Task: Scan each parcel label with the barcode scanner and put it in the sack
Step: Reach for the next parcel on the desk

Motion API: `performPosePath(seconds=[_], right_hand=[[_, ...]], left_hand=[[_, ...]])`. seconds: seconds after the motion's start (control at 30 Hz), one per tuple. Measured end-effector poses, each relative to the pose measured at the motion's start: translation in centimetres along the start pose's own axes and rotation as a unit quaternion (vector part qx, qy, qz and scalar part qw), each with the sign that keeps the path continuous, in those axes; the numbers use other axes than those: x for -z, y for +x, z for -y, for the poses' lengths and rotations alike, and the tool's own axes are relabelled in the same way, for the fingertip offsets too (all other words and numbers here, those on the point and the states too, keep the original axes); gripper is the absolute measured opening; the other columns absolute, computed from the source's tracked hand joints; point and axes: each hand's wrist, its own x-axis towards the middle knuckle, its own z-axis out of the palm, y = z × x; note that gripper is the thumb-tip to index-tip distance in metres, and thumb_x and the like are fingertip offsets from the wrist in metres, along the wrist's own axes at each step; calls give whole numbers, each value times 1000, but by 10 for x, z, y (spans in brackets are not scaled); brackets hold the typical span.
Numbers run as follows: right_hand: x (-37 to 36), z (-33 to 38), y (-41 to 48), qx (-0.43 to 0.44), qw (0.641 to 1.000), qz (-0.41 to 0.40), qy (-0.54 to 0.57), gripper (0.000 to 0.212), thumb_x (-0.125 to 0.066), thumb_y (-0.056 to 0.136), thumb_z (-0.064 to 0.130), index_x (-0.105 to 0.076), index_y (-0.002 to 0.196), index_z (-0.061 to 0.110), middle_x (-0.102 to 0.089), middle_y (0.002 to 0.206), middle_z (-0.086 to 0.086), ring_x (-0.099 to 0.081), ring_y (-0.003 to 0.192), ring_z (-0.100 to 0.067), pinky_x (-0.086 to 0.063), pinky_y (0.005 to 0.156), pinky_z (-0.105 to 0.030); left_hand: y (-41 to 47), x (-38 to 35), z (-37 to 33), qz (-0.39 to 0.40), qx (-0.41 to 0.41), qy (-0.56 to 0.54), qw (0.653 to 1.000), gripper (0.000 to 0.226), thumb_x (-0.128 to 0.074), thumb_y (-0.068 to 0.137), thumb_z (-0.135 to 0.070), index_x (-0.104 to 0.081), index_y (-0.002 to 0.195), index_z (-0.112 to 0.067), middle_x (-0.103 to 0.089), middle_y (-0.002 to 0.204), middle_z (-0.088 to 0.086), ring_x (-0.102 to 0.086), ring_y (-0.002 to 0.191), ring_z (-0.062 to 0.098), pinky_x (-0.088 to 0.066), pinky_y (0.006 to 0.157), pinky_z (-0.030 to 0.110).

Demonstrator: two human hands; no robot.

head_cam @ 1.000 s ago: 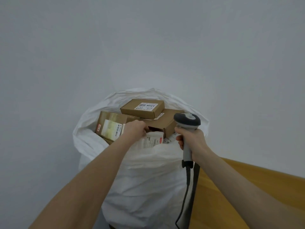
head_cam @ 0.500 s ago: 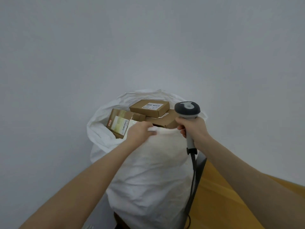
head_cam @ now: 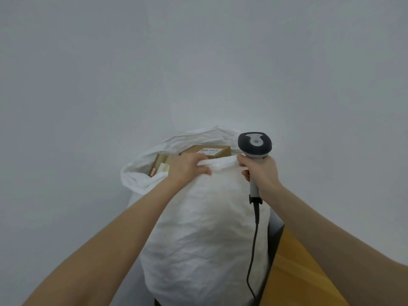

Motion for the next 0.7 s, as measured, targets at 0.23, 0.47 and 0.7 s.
performPosePath(seconds=[0.23, 0.47, 0.7], right_hand=[[-17, -14, 3, -34, 986, 109, -124, 31, -78, 80, 28, -63, 102, 12, -69, 90, -5, -68, 75, -19, -51, 59, -25], [-47, -20, 0, -10, 972, 70, -223, 21, -77, 80, 32, -60, 83, 20, -66, 79, -4, -61, 68, -17, -52, 59, -26], [-86, -32, -12, -33, 968, 83, -235, 23, -79, 78, 26, -65, 92, 15, -70, 83, -3, -65, 71, -16, -49, 56, -23]], left_hand=[[-19, 32, 90, 240, 51, -108, 963, 98, -84, 54, -54, -39, 139, -36, -54, 124, -14, -46, 123, 7, -35, 104, 26], [-25, 25, 167, 313, 57, 8, 948, 64, -83, 71, -34, -57, 129, -27, -59, 120, -11, -51, 114, 8, -35, 97, 19], [-5, 13, 189, 137, -23, -56, 989, 12, -71, 84, -25, -64, 79, -17, -56, 77, -5, -51, 78, 15, -36, 70, 26]])
